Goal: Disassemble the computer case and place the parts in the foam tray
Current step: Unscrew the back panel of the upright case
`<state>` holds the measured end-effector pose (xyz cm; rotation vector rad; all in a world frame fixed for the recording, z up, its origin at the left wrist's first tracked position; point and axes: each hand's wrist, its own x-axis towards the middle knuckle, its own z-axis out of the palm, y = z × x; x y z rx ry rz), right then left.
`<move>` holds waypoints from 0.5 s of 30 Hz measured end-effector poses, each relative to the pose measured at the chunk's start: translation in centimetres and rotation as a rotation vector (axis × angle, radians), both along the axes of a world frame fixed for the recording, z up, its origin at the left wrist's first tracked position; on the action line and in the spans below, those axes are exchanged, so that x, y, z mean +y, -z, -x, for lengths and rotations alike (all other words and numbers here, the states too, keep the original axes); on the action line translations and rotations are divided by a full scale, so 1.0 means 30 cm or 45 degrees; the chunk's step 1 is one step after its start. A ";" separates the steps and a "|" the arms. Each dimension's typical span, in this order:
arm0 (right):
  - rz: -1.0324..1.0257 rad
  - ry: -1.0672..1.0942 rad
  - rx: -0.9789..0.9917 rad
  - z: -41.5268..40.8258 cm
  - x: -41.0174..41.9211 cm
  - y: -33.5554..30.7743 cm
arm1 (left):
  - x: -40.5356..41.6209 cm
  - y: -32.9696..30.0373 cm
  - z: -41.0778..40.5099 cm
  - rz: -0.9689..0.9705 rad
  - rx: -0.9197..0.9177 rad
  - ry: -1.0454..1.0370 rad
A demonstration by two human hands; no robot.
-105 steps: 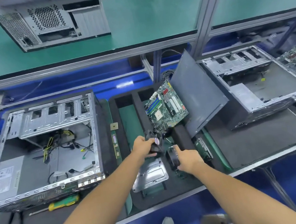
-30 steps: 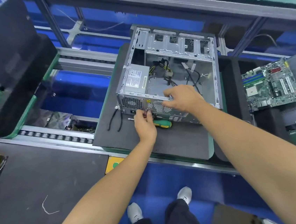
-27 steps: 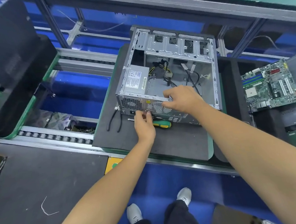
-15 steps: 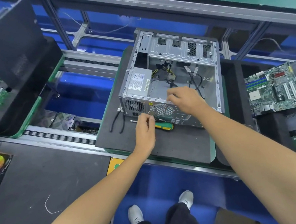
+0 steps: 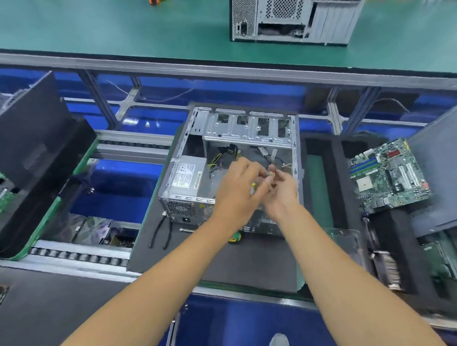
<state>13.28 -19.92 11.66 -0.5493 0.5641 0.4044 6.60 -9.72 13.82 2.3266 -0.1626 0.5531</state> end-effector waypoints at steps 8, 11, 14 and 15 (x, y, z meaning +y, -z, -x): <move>-0.240 0.072 0.018 0.023 -0.139 -0.075 | -0.153 -0.025 -0.073 -0.468 -0.014 -0.064; -0.214 0.116 0.056 0.010 -0.199 -0.073 | -0.182 -0.012 -0.076 -0.438 -0.007 -0.005; -0.149 0.156 0.051 -0.007 -0.291 -0.042 | -0.205 0.010 -0.083 -0.334 0.028 0.019; -0.090 0.159 0.048 -0.014 -0.333 -0.019 | -0.211 0.025 -0.088 -0.340 0.042 0.035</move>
